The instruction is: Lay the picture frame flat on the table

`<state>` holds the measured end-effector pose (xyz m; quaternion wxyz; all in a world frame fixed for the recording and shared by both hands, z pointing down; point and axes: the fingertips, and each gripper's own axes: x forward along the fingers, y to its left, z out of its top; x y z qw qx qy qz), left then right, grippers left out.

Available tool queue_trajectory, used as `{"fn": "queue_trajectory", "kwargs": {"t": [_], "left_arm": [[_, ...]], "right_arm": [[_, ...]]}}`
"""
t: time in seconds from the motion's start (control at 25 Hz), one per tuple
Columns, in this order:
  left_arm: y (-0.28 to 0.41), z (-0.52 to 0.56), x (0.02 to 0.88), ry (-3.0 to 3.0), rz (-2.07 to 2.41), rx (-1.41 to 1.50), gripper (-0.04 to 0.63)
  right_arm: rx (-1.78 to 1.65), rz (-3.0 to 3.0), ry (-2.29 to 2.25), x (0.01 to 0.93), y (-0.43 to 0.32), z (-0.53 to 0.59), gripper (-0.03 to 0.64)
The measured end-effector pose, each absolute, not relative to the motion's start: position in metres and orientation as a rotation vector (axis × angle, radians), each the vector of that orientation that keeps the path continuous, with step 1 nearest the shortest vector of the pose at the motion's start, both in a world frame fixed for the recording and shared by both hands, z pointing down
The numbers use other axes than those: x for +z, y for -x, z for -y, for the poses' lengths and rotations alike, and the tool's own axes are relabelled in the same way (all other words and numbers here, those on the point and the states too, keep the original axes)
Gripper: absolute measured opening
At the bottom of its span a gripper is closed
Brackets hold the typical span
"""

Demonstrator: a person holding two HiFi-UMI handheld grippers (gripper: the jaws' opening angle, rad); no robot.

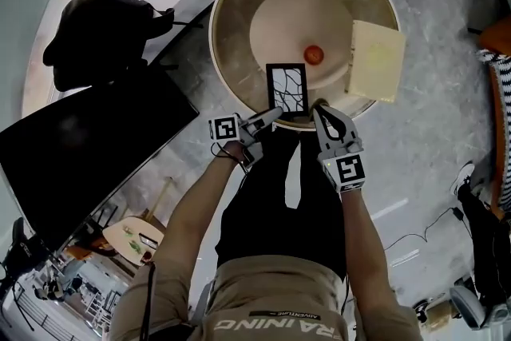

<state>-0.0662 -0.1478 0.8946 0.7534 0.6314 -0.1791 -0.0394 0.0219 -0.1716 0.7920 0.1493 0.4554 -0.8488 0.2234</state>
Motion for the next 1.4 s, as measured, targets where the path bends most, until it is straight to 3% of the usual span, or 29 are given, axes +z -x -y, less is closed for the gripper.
{"fn": "queue_trajectory", "kwargs": {"t": [0.4, 0.8, 0.88, 1.04, 1.4], "left_arm": [[0.062, 0.146, 0.919, -1.436, 0.382, 0.017, 0.075], [0.061, 0.133, 0.947, -1.569, 0.485, 0.331, 0.078], [0.063, 0.132, 0.948, -1.574, 0.526, 0.355, 0.105], [0.066, 0.135, 0.949, -1.616, 0.628, 0.435, 0.220], [0.077, 0.138, 0.956, -1.766, 0.852, 0.719, 0.256]], "right_arm": [[0.701, 2.397, -1.348, 0.808, -0.020, 0.170, 0.008], [0.751, 2.393, -1.318, 0.820, -0.022, 0.165, 0.008], [0.753, 2.398, -1.309, 0.820, -0.022, 0.162, 0.008], [0.761, 2.404, -1.313, 0.823, -0.021, 0.161, 0.008], [0.773, 2.417, -1.284, 0.826, -0.020, 0.151, 0.008]]}}
